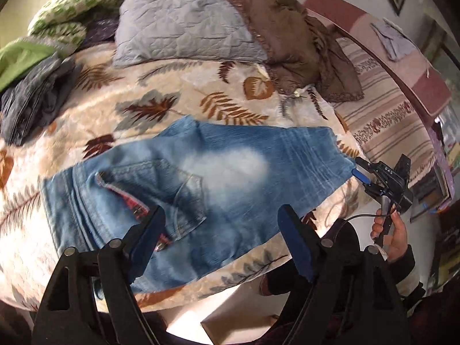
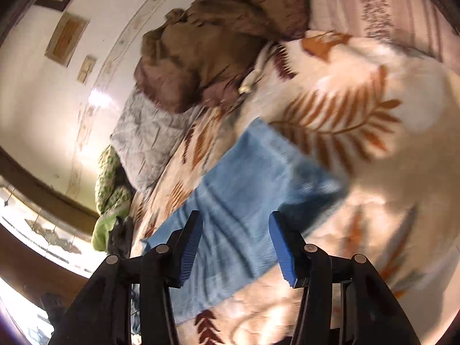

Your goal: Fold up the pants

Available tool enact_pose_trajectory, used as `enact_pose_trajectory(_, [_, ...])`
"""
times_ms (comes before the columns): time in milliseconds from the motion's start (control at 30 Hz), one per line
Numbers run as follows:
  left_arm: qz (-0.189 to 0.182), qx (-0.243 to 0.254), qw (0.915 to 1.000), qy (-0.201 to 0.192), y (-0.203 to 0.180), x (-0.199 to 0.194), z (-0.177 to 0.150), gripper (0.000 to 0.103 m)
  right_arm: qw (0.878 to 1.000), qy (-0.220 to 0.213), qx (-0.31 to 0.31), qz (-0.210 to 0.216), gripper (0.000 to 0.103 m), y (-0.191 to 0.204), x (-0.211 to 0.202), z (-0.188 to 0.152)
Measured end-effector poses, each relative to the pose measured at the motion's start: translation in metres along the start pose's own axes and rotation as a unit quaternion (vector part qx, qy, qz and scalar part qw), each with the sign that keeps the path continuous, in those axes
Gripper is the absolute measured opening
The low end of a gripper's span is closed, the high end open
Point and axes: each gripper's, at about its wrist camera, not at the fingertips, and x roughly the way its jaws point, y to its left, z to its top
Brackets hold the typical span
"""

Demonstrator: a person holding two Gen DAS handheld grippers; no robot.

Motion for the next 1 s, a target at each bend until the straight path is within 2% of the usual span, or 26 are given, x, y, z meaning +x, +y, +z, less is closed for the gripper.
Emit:
enact_pose_trajectory(100, [-0.014, 0.057, 0.9980, 0.021, -0.044, 0.041, 0.041, 0.083, 0.998, -0.012, 0.056, 0.013, 0.051, -0.035, -0.007, 0.001])
enact_pose_trajectory(200, [-0.045, 0.088, 0.9927, 0.069, -0.086, 0.102, 0.083, 0.083, 0.996, -0.005, 0.080, 0.049, 0.051, -0.049, -0.001, -0.004])
enact_pose_trajectory(333, [-0.065, 0.103, 0.9845, 0.126, -0.137, 0.185, 0.127, 0.083, 0.995, 0.003, 0.067, 0.076, 0.051, -0.047, 0.013, -0.001])
enact_pose_trajectory(433, [-0.064, 0.115, 0.9789, 0.156, -0.171, 0.235, 0.149, 0.083, 0.993, 0.007, 0.069, 0.099, 0.050, -0.048, 0.019, 0.000])
enact_pose_trajectory(500, [-0.057, 0.141, 0.9738, 0.169, -0.193, 0.261, 0.156, 0.083, 0.993, 0.014, 0.067, 0.101, 0.050, -0.051, 0.022, 0.003])
enact_pose_trajectory(567, [-0.036, 0.191, 0.9628, 0.187, -0.213, 0.283, 0.155, 0.083, 0.992, 0.019, 0.064, 0.104, 0.048, -0.053, 0.023, 0.004])
enact_pose_trajectory(633, [-0.013, 0.250, 0.9467, 0.203, -0.229, 0.300, 0.149, 0.083, 0.992, 0.020, 0.060, 0.105, 0.048, -0.053, 0.023, 0.004])
enact_pose_trajectory(700, [0.005, 0.291, 0.9345, 0.204, -0.243, 0.312, 0.143, 0.083, 0.993, 0.015, 0.056, 0.102, 0.040, -0.054, 0.022, 0.004])
enact_pose_trajectory(733, [0.010, 0.306, 0.9312, 0.197, -0.248, 0.316, 0.140, 0.074, 0.994, 0.013, 0.051, 0.095, 0.032, -0.054, 0.023, 0.005])
enact_pose_trajectory(767, [0.011, 0.317, 0.9280, 0.195, -0.253, 0.319, 0.140, 0.041, 0.994, 0.015, 0.047, 0.095, 0.014, -0.055, 0.025, 0.008])
enact_pose_trajectory(800, [-0.004, 0.316, 0.9255, 0.209, -0.256, 0.323, 0.141, 0.023, 0.993, 0.010, 0.049, 0.106, 0.013, -0.054, 0.024, 0.012])
enact_pose_trajectory(833, [-0.016, 0.301, 0.9277, 0.220, -0.257, 0.326, 0.145, 0.016, 0.991, -0.002, 0.046, 0.123, 0.012, -0.049, 0.019, 0.015])
enact_pose_trajectory(900, [-0.014, 0.288, 0.9359, 0.203, -0.254, 0.327, 0.152, 0.016, 0.992, -0.023, 0.018, 0.123, 0.012, -0.036, 0.009, 0.019])
enact_pose_trajectory(933, [0.002, 0.294, 0.9351, 0.198, -0.252, 0.329, 0.151, 0.016, 0.993, -0.021, 0.011, 0.116, 0.012, -0.032, 0.010, 0.020])
enact_pose_trajectory(967, [0.031, 0.301, 0.9321, 0.199, -0.248, 0.333, 0.149, 0.016, 0.995, -0.012, 0.013, 0.099, 0.012, -0.033, 0.014, 0.019])
enact_pose_trajectory(1000, [0.045, 0.302, 0.9304, 0.203, -0.243, 0.335, 0.147, 0.016, 0.997, 0.002, 0.021, 0.075, 0.012, -0.038, 0.020, 0.017])
